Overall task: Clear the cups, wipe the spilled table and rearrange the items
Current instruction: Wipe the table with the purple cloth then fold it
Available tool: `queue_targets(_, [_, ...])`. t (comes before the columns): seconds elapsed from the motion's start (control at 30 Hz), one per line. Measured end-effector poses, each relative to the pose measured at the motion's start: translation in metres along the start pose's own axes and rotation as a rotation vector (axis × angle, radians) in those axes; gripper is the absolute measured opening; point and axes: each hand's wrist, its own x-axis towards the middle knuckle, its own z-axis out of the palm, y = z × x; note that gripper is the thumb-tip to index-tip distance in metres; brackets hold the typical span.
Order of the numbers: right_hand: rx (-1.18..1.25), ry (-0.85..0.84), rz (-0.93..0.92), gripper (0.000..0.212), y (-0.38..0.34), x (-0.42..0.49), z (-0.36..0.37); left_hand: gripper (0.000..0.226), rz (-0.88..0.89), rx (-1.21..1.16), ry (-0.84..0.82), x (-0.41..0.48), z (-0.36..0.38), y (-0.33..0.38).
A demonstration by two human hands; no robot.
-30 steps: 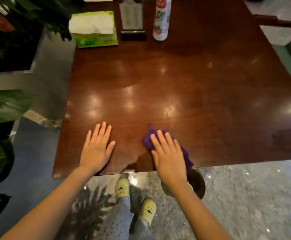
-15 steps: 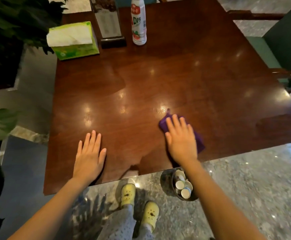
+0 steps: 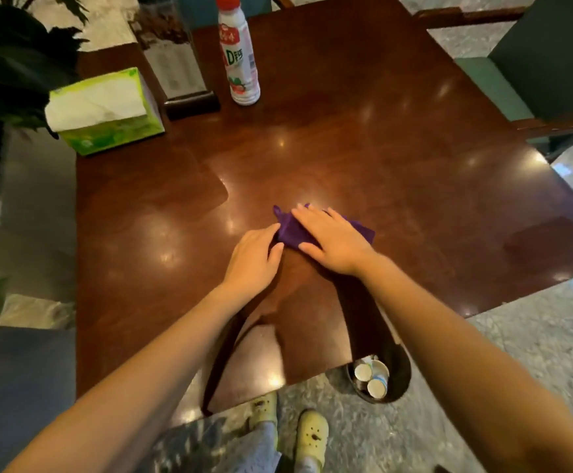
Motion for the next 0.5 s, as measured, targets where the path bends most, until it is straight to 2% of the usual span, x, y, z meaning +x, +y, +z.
queue_targets(0.07, [0.040, 0.074, 0.095, 0.066, 0.012, -0.008, -0.012, 0.046, -0.046, -0.016, -0.026, 0.016, -0.001, 0.008])
queue_targets(0.13, [-0.026, 0.146, 0.239, 0.060, 0.021, -0.025, -0.018, 0.048, -0.066, -0.009, -0.036, 0.030, -0.001, 0.017])
queue_targets(0.23, [-0.017, 0.092, 0.425, 0.054, 0.024, -0.047, -0.016, 0.058, -0.026, 0.048, -0.110, 0.047, 0.001, 0.029])
queue_targets(0.37, [0.101, 0.105, 0.532, 0.049, 0.024, -0.046, -0.020, 0.064, 0.063, 0.241, -0.262, 0.061, 0.000, 0.034])
queue_targets(0.5, [0.342, 0.154, 0.588, 0.030, 0.023, -0.042, -0.024, 0.062, 0.082, 0.272, -0.352, 0.072, -0.007, 0.037])
